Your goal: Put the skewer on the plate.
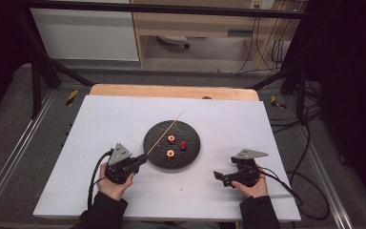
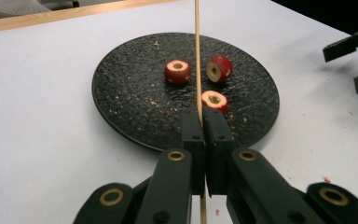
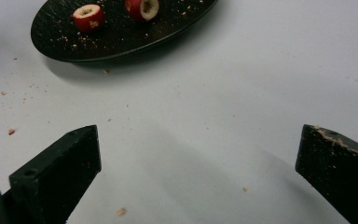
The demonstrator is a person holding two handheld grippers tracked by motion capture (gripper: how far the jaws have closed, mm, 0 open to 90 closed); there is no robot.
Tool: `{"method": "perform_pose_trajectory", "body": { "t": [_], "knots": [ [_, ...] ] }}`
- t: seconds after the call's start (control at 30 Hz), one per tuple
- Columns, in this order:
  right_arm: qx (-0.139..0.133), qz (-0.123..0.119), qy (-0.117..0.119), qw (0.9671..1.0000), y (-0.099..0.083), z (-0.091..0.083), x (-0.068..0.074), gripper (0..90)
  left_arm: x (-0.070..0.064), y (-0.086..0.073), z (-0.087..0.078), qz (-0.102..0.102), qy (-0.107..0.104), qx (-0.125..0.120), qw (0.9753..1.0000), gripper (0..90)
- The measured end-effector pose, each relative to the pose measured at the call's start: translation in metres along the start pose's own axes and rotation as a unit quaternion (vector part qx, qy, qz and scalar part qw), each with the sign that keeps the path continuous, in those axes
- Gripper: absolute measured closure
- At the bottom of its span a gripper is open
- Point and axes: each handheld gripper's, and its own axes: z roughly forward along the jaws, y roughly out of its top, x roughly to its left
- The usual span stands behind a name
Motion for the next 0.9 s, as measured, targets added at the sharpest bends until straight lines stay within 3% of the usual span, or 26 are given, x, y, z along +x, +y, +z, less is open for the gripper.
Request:
{"method": "perform_pose_trajectory", "body": {
  "t": [0.43, 0.9],
  "knots": [
    [-0.003, 0.003, -0.003, 1.0, -0.005, -0.006, -0.002, 1.1, 0.004, 0.008, 0.035, -0.015, 0.03, 0.038, 0.9987, 88.0],
    [-0.012, 0.008, 0.001, 0.9999, -0.006, -0.008, -0.003, 1.6, -0.002, 0.002, 0.063, -0.009, 0.079, 0.086, 0.9931, 87.8]
  ]
}}
